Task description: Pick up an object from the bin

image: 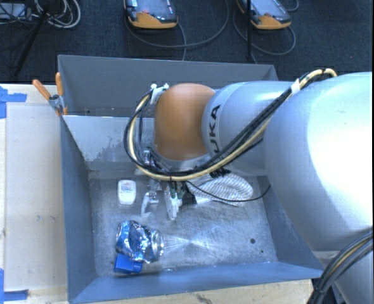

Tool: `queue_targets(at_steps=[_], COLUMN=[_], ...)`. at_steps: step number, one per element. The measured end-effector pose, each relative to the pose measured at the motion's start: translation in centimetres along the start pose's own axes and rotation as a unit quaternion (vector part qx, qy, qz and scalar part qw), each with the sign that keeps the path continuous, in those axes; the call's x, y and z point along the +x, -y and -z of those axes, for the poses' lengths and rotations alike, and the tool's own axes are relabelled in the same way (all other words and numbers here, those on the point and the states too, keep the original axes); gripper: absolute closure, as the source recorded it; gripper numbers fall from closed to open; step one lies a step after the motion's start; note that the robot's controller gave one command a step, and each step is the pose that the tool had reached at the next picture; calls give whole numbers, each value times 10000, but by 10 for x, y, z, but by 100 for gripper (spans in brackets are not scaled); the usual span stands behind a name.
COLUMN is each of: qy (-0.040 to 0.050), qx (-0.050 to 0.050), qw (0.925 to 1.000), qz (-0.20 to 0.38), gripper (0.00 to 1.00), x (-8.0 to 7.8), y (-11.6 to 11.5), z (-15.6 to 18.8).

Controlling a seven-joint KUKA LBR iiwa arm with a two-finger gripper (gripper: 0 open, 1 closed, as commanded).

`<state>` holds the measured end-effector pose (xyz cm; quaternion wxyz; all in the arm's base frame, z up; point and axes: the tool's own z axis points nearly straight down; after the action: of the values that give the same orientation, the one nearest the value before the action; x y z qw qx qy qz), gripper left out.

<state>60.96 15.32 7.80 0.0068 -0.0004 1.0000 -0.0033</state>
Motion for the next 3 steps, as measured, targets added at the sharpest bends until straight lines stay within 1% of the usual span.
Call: queue_targets(at_steps=[1, 2, 3], qy=[-6, -10, -9], qx=[-28, -107, -105], qw=[10000, 9989, 9989], qz=[57, 456, 452], gripper=[0, 100, 100], x=[2, -12, -12], y=[-51, -37, -36], z=[-1, 1, 1])
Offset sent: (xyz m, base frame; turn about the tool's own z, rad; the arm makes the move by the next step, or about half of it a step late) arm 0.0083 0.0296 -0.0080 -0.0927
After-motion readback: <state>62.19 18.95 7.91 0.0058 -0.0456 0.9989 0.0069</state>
